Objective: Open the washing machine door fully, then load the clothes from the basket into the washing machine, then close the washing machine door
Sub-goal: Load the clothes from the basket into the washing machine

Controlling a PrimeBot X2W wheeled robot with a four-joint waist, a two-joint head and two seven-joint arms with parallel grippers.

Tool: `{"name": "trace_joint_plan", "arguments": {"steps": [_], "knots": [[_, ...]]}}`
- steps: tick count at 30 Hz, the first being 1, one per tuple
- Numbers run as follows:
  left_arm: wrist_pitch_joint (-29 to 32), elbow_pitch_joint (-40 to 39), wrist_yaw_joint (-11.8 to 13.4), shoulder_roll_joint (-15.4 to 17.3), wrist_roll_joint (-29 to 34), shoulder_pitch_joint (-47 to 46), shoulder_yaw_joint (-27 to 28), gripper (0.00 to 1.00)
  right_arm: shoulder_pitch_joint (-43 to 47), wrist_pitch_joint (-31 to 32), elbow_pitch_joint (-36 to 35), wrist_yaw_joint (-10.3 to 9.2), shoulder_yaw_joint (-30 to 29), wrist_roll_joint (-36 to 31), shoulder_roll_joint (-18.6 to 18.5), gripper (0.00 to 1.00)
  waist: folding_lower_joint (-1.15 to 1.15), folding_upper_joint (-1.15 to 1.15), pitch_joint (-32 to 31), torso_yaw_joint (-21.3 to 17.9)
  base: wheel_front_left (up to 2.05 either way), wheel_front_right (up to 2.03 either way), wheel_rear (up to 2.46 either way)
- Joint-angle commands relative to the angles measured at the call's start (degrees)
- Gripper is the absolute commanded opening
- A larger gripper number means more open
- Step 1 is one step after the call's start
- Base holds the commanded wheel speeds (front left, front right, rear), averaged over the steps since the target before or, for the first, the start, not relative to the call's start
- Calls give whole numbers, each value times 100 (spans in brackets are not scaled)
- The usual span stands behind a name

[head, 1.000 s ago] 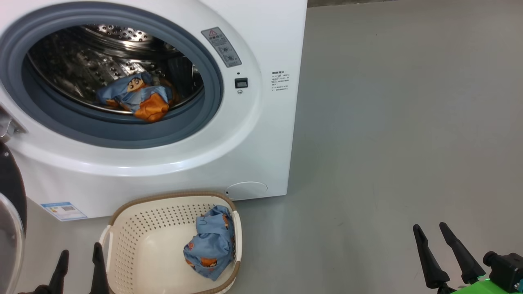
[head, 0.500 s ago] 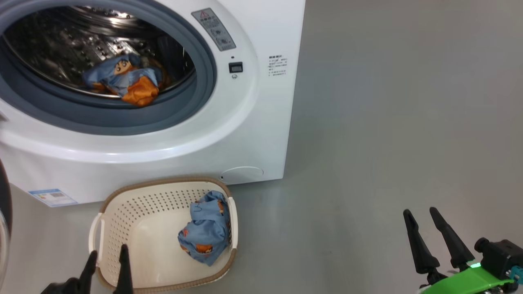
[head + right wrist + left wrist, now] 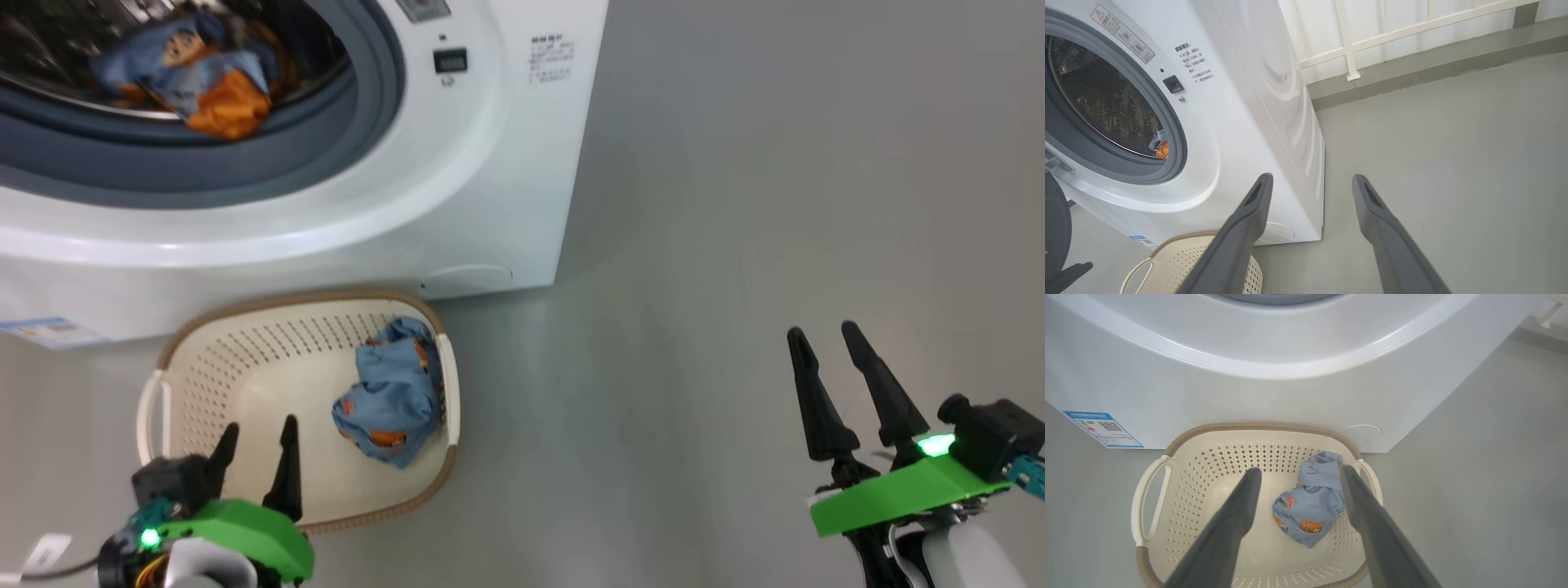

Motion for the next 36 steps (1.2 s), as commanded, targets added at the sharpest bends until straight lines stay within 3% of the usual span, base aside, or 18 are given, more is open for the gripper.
{"name": "trace_joint_plan", "arguments": {"steps": [1, 10, 23, 36], "knots": [[-37, 205, -14, 207, -80, -316, 7, 100, -156, -27, -148, 17, 165, -57, 3, 100, 0, 0, 422, -67, 0, 0, 0], [-37, 1180, -14, 406, -255, -1128, -583, 100, -449, -27, -180, 17, 306, -93, 72, 100, 0, 0, 943, -207, 0, 0, 0], [-37, 2466, -14, 709, -768, -2643, -1939, 100, -970, -27, -337, 17, 426, -150, 103, 100, 0, 0, 2069, -380, 0, 0, 0], [67, 3086, -14, 1042, -1686, -3565, -3375, 100, -1259, -27, -425, 17, 606, -186, 159, 100, 0, 0, 2740, -651, 0, 0, 0]]}}
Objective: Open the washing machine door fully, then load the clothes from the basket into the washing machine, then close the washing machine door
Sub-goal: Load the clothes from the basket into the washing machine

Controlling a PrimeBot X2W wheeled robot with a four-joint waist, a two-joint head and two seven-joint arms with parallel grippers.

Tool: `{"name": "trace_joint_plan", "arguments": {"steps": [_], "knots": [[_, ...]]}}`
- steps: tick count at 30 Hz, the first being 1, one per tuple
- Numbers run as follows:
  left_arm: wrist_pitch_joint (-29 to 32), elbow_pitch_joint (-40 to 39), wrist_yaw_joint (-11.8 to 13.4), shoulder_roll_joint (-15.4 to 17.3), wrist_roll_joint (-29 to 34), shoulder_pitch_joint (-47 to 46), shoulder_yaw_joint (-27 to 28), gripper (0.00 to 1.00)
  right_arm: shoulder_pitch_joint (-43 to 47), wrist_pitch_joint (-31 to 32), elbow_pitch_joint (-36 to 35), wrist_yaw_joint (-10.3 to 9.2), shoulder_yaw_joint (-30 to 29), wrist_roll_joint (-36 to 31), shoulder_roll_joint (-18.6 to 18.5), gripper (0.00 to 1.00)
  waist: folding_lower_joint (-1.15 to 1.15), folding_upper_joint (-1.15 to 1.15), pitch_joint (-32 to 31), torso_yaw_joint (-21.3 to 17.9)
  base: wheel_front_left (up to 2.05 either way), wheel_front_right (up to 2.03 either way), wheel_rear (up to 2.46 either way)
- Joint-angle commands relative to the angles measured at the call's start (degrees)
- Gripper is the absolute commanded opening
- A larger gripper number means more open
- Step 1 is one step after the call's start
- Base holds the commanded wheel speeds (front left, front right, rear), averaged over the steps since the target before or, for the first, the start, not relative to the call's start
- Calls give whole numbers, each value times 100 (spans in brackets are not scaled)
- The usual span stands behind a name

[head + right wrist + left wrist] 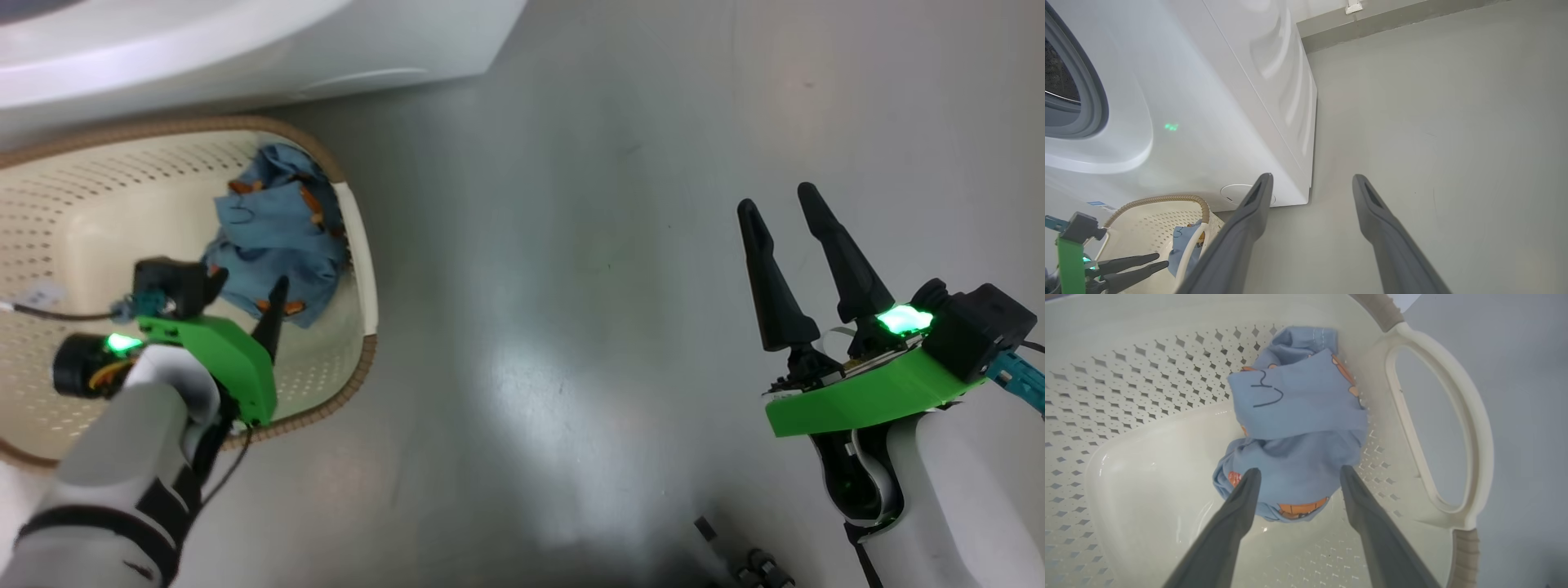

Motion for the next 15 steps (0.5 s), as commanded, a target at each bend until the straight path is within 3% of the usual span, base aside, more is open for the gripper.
{"name": "trace_joint_plan", "arguments": {"steps": [1, 15], "knots": [[11, 11, -14, 280, -116, -105, -12, 100, 84, -27, -146, 17, 128, -77, 19, 100, 0, 0, 206, -147, 0, 0, 0], [194, 179, -14, 568, -807, -732, -933, 100, 3, -27, -253, 17, 251, -83, 26, 100, 0, 0, 627, -340, 0, 0, 0]]}}
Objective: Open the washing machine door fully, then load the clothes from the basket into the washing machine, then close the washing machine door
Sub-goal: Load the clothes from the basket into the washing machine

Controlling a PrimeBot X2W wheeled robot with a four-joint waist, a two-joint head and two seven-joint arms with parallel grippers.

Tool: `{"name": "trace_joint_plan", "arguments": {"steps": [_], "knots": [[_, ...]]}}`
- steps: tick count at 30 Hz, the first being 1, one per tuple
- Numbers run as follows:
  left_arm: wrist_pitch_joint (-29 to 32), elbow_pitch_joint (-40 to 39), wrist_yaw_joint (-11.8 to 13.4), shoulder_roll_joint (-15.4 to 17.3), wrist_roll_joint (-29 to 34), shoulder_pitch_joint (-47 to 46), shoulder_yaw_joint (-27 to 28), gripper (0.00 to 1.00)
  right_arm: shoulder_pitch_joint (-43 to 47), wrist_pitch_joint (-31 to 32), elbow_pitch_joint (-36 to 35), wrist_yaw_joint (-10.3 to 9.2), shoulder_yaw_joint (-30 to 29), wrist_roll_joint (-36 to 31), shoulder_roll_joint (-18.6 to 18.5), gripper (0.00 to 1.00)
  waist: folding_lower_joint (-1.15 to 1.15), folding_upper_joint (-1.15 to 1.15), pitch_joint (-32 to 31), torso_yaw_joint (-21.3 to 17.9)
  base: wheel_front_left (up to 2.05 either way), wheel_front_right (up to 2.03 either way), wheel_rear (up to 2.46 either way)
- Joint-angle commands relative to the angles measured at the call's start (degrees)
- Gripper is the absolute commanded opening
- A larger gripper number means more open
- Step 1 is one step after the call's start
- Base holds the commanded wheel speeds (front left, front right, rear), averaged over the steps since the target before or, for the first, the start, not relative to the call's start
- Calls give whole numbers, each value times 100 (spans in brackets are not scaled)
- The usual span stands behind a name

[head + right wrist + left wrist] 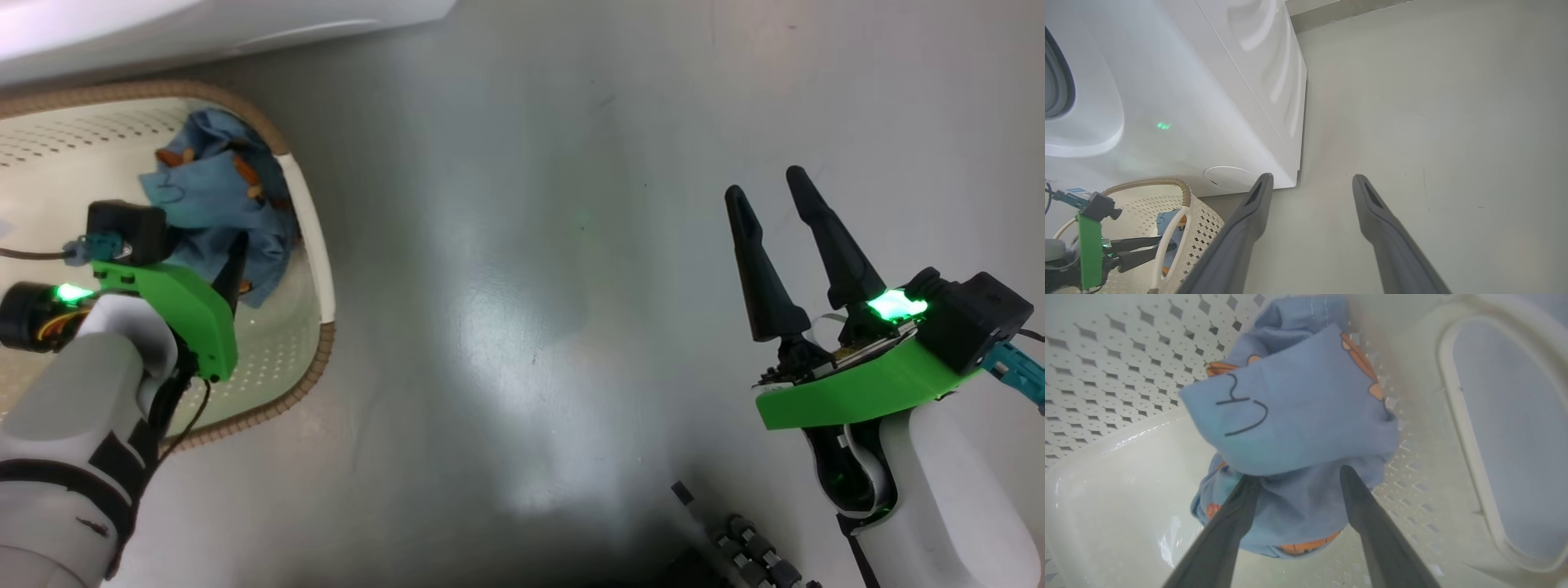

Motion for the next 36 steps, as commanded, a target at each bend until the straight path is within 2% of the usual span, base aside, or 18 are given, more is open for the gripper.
{"name": "trace_joint_plan", "arguments": {"steps": [1, 6, 7, 8, 9, 16, 23, 28, 36], "knots": [[14, -18, -10, 229, -40, -2, 46, 100, 131, -27, -139, 17, 139, -83, 14, 100, 0, 0, 53, -53, 0, 0, 0], [56, 2, -10, 306, -327, -129, -315, 100, 158, -27, -174, 17, 173, -89, -3, 100, 0, 0, 89, -114, 0, 0, 0], [55, 11, -10, 313, -375, -144, -366, 59, 164, -27, -177, 17, 178, -89, -8, 100, 0, 0, 86, -122, 0, 0, 0], [49, 7, -10, 316, -440, -154, -403, 25, 170, -27, -179, 17, 179, -91, -13, 100, 0, 0, 81, -127, 0, 0, 0], [43, -1, -10, 316, -527, -157, -422, 0, 175, -27, -179, 17, 179, -92, -17, 100, 0, 0, 72, -130, 0, 0, 0], [-102, -28, -10, 261, -1007, -193, -535, 0, 192, -27, -177, 17, 103, -125, -35, 100, 0, 0, -49, -30, 0, 0, 0], [-283, -123, -10, 142, -1560, -13, -270, 0, 222, -27, -129, 17, 8, -136, -78, 100, 0, 0, -405, 220, 0, 0, 0], [-293, -594, -10, 167, -1529, 213, 617, 0, 286, -27, -67, 17, -95, -130, -125, 100, 0, 0, -769, 448, 0, 0, 0], [-294, -1380, -10, 17, -619, 1280, 2068, 0, 534, -27, 128, 17, -163, -62, -227, 100, 0, 0, -1574, 693, 0, 0, 0]]}}
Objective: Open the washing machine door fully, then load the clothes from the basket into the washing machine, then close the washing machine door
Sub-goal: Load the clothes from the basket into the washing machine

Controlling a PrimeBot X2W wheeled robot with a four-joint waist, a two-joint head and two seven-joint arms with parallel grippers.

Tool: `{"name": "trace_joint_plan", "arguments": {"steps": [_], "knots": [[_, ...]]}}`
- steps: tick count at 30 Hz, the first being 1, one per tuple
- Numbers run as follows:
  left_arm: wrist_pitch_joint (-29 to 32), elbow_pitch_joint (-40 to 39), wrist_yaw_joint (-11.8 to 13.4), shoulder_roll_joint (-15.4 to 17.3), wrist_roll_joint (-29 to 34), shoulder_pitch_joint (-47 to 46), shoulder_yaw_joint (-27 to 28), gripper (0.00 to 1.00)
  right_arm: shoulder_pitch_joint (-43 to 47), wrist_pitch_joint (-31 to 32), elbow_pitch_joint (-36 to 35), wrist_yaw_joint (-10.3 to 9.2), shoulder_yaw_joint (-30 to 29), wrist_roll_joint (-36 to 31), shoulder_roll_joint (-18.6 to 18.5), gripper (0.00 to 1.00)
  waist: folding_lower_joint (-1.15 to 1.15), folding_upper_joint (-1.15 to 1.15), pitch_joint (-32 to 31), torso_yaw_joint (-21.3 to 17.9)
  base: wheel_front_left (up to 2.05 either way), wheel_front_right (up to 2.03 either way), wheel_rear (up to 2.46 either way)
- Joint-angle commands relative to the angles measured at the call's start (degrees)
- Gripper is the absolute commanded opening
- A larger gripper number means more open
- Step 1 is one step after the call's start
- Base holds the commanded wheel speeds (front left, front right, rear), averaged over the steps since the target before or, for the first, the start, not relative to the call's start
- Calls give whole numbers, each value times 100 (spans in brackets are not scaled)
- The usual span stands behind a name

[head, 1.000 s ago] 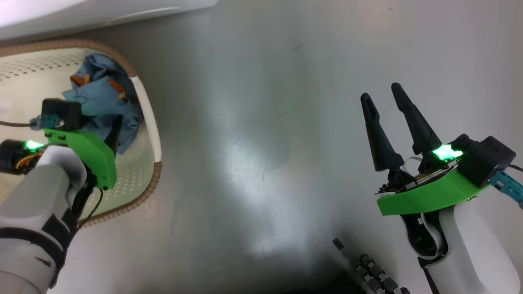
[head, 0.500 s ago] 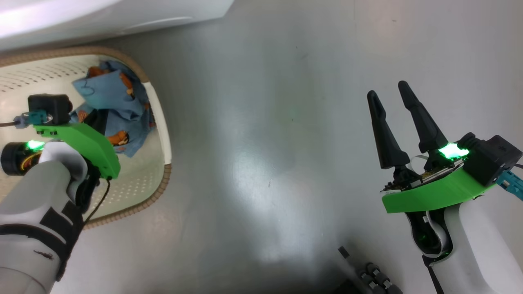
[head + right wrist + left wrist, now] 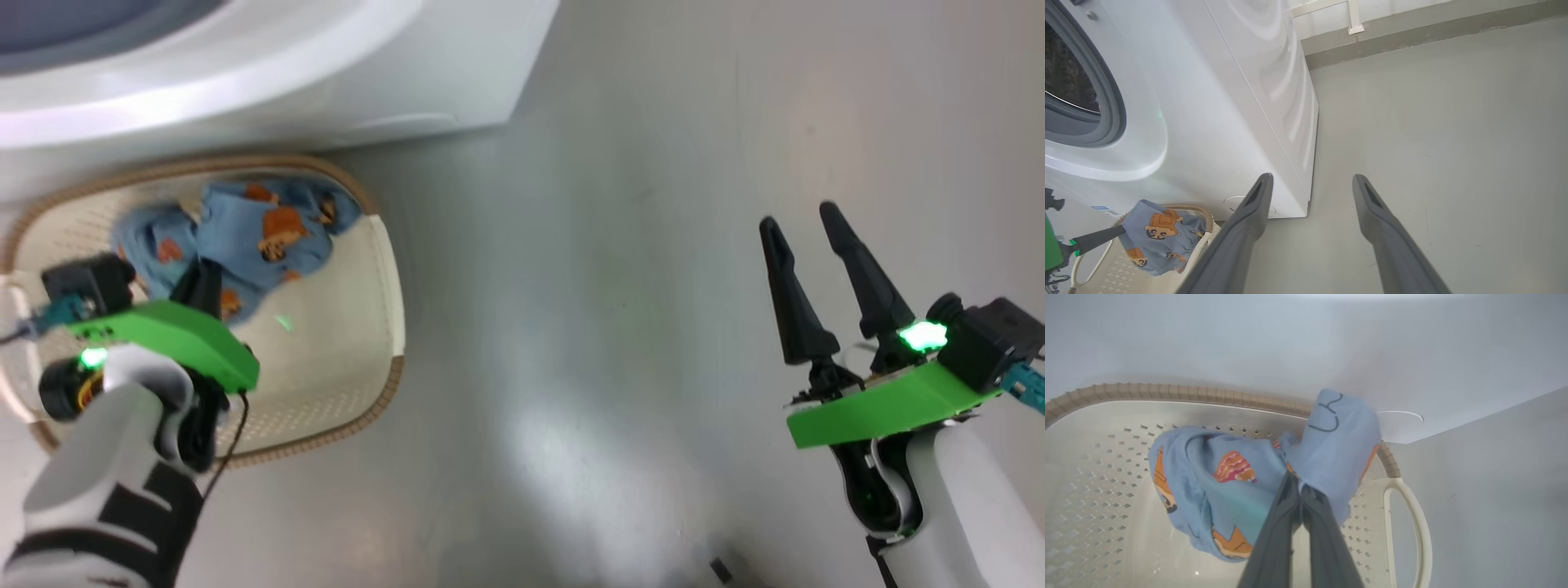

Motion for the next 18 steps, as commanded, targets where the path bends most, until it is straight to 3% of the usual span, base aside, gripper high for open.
{"name": "trace_joint_plan", "arguments": {"steps": [1, 18], "knots": [[-51, -238, -10, 144, 291, 323, 382, 0, 288, -27, -58, 17, 79, -9, -52, 100, 0, 0, -590, 267, 0, 0, 0], [-52, -1751, -10, -134, 1759, 1870, 2209, 0, 947, -27, 177, 17, 8, 105, -140, 100, 0, 0, -1891, 491, 0, 0, 0]]}}
